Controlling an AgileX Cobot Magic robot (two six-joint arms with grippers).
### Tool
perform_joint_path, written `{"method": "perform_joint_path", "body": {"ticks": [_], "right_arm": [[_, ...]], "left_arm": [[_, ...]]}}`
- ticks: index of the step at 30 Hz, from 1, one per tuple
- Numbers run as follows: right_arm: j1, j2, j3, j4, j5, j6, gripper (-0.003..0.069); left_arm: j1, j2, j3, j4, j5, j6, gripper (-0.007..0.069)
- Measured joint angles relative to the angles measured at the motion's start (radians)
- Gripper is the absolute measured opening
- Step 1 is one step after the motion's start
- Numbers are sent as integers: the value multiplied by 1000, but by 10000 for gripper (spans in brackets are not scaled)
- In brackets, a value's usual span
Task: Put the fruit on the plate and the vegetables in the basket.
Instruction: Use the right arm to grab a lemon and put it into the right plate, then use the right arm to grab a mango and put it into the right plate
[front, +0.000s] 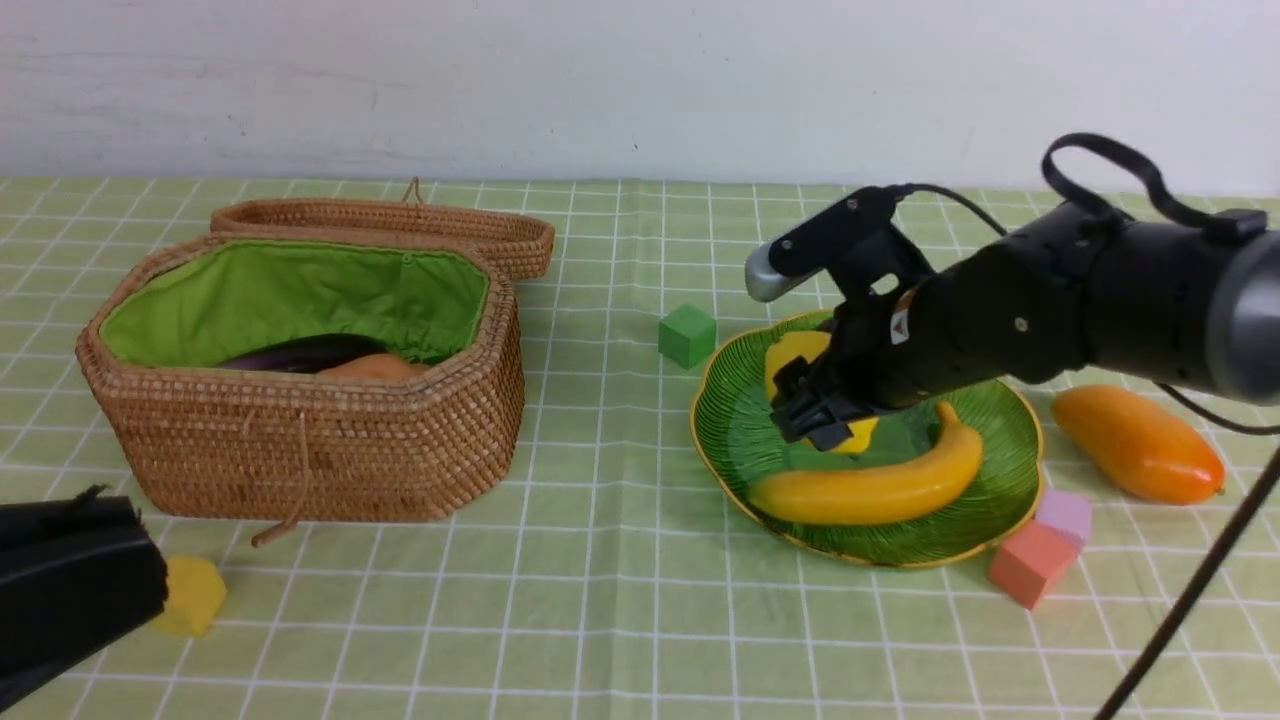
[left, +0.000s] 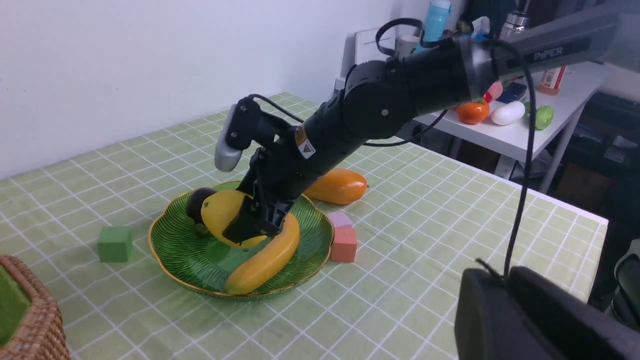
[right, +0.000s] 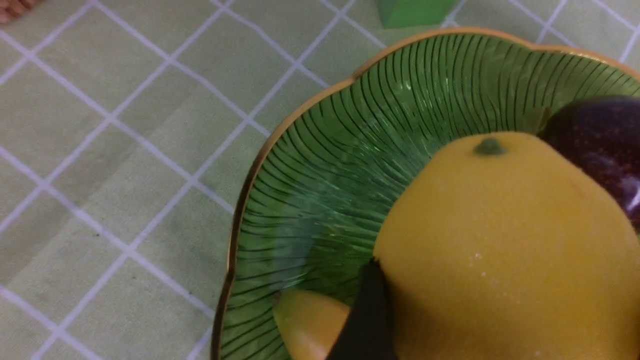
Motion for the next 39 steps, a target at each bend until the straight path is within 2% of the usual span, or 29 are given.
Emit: {"method": "perform_joint_path", "body": {"ticks": [3, 6, 11, 14, 19, 20, 23, 26, 28, 31, 35, 39], "right_arm": [[0, 20, -9, -16, -2, 35, 653], [0, 21, -11, -18, -1, 54, 678], [0, -6, -12, -22, 41, 70, 652], [0, -49, -12, -40, 79, 77, 615], [-30, -166, -13, -133, 197, 102, 477], [-62, -191, -15, -166, 258, 117, 431], [-164, -207, -17, -196, 366, 124, 365], [-267, -197, -17, -185, 411, 129, 355], [-321, -188, -17, -169, 411, 127, 367], [-379, -175, -17, -144, 390, 86, 431], [-437, -144, -17, -116, 325, 65, 602], [-463, -83, -17, -118, 304, 55, 676]], "left_arm": [[0, 0, 0, 1, 0, -1, 50], [0, 0, 0, 1, 0, -1, 52], [0, 0, 0, 3, 0, -1, 56], [0, 0, 0, 3, 2, -1, 57], [0, 0, 0, 3, 25, -2, 57], [0, 0, 0, 3, 42, -2, 57], [0, 0, 0, -2, 71, -2, 57], [0, 0, 0, -23, 99, -2, 58], [0, 0, 0, -35, 107, -2, 59], [0, 0, 0, -45, 107, -2, 60], [0, 0, 0, -46, 92, -2, 60], [0, 0, 0, -47, 79, -2, 60]]}}
